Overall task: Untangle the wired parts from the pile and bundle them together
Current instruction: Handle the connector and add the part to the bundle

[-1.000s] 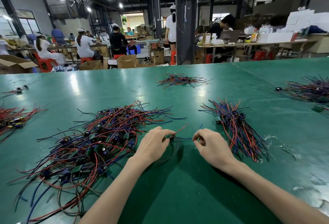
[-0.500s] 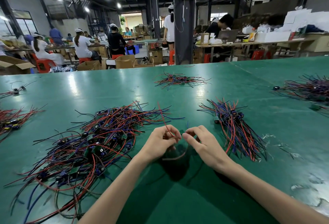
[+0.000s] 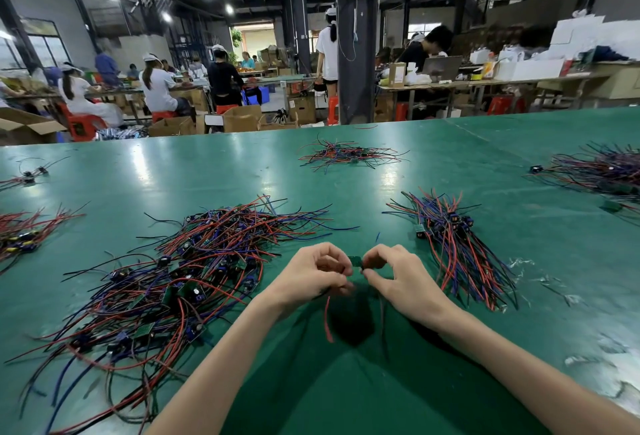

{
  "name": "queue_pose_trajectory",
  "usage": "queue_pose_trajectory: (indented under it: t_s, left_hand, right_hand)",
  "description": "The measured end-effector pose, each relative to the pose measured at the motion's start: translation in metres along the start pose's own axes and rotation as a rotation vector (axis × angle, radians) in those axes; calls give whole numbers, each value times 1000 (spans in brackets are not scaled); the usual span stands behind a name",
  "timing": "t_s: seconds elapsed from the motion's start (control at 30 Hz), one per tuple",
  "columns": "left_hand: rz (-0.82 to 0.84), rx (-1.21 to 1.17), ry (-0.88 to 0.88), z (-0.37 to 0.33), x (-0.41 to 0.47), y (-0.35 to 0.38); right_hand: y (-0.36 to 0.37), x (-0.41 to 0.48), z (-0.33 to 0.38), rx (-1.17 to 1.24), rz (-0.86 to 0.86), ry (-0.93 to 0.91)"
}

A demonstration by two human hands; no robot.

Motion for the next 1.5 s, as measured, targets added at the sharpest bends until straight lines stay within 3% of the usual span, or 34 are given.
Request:
queue_pose_trajectory:
  t_s: [0.07,0.37,0.53,0.7,0.83,0.9,1.03,1.1,1.2,1.5]
  left_hand:
    - [9,-93,-28,0,0,-1]
    - [66,-79,-126,4,-3,2]
    - [40,-294,-245,11,-4,1]
    - [108,-346,-294,14,-9,9]
    - [143,-287,-291,13,-10,12]
    - [126,-275,-271,13,-8,12]
    - [109,-160,-208,8,-8,10]
    - [127,-87,-190,7,-10,13]
    - [141,-38,-178,9,-11,20]
    - [145,-125,-207,10,-11,25]
  right_hand:
    - [-3,1,0,12,-9,-5]
    - [-8,3,13,40,-30,-117]
    - [-21,0,30,-77,-142,-262]
    - [-17,-7,43,-205,-140,-404]
    - [-23,-3,30,-79,-211,-285]
    - [-24,1,13,72,-225,-120]
    - [7,2,-29,500,15,354]
    - [23,-3,-34,767,102,503]
    - [30,-5,-33,939,153,555]
    - [33,-8,-33,1050,177,595]
Point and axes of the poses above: each hand's wrist, its own x-axis towards the middle knuckle, its own y-axis out of the palm, z = x × y, the point moved 10 cm from there along x, towards the middle knuckle, and after that the axes turned 1 degree about -z, right-handed, at the moved point
